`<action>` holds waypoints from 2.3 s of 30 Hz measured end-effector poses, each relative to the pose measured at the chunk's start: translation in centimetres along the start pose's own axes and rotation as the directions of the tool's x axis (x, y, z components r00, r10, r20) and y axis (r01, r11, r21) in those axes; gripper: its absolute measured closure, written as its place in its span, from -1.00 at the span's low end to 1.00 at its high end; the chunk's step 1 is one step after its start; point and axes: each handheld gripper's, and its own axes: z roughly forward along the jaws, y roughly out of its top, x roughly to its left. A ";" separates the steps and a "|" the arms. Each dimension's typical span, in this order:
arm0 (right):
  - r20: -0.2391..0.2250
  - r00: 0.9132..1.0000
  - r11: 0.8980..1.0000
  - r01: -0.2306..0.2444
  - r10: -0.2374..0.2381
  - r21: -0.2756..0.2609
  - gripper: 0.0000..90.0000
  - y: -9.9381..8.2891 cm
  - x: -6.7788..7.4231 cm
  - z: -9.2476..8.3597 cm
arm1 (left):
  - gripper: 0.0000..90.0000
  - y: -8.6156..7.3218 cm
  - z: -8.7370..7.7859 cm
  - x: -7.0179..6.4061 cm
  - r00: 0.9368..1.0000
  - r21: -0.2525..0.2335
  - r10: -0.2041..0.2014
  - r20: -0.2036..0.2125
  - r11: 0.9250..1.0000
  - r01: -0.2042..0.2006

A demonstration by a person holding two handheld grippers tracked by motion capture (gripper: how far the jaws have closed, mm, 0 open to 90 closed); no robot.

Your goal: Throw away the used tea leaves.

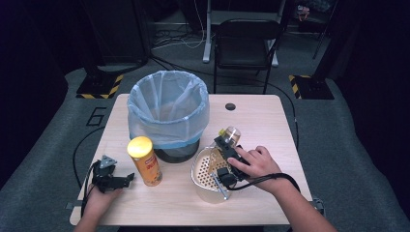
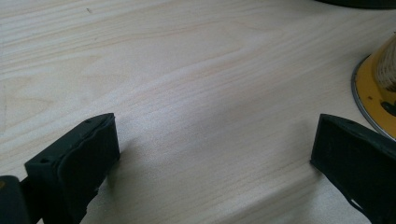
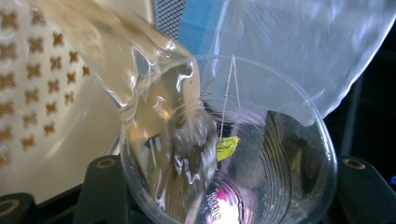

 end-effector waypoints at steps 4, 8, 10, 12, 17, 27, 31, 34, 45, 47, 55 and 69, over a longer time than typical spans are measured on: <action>0.007 0.988 0.988 0.154 -0.154 0.009 -0.12 0.5 0.1 -0.2 | -0.98 0.0 0.0 0.0 1.000 0.000 0.000 0.000 1.000 0.000; -0.008 0.964 0.964 0.265 -0.265 0.011 -0.12 0.9 0.4 -0.4 | -0.98 0.0 0.0 0.0 1.000 0.000 0.000 0.000 1.000 0.000; 0.008 0.960 0.960 0.280 -0.280 0.007 -0.12 1.1 0.3 -0.6 | -0.98 0.0 0.0 0.0 1.000 0.000 0.001 0.000 1.000 -0.001; 0.015 0.958 0.958 0.286 -0.286 -0.002 -0.12 1.2 0.1 -0.6 | -0.98 0.0 0.0 0.0 1.000 0.000 0.000 0.000 1.000 0.000; 0.019 0.958 0.958 0.287 -0.287 -0.009 -0.12 1.2 0.0 -0.9 | -0.98 0.0 0.0 0.0 1.000 0.000 0.000 0.000 1.000 0.000; 0.041 0.953 0.954 0.300 -0.300 -0.003 -0.12 1.2 0.1 -1.0 | -0.98 0.0 0.1 0.0 1.000 -0.007 -0.001 -0.004 1.000 0.001; 0.043 0.951 0.952 0.307 -0.307 -0.001 -0.12 1.3 0.0 -1.1 | -0.98 0.0 0.0 0.0 1.000 0.000 0.000 0.000 1.000 0.000; 0.040 0.951 0.951 0.308 -0.307 -0.007 -0.12 1.4 -0.1 -1.2 | -0.98 0.0 0.0 0.0 1.000 -0.002 0.000 -0.001 1.000 0.000; 0.038 0.952 0.953 0.304 -0.303 -0.015 -0.13 1.5 -0.5 -1.2 | -0.98 0.0 0.0 0.0 1.000 0.000 0.000 0.000 1.000 0.000; 0.044 0.952 0.953 0.303 -0.302 -0.011 -0.13 1.4 -0.4 -1.2 | -0.98 0.0 0.0 0.0 1.000 -0.004 0.000 -0.002 1.000 0.000; 0.051 0.951 0.952 0.306 -0.305 -0.011 -0.13 1.4 -0.5 -1.3 | -0.98 0.0 0.0 0.0 1.000 -0.002 0.000 -0.001 1.000 0.000; 0.057 0.954 0.955 0.297 -0.295 -0.019 -0.13 1.4 -0.7 -1.6 | -0.98 -0.1 0.1 -0.1 1.000 -0.015 -0.003 -0.007 1.000 0.003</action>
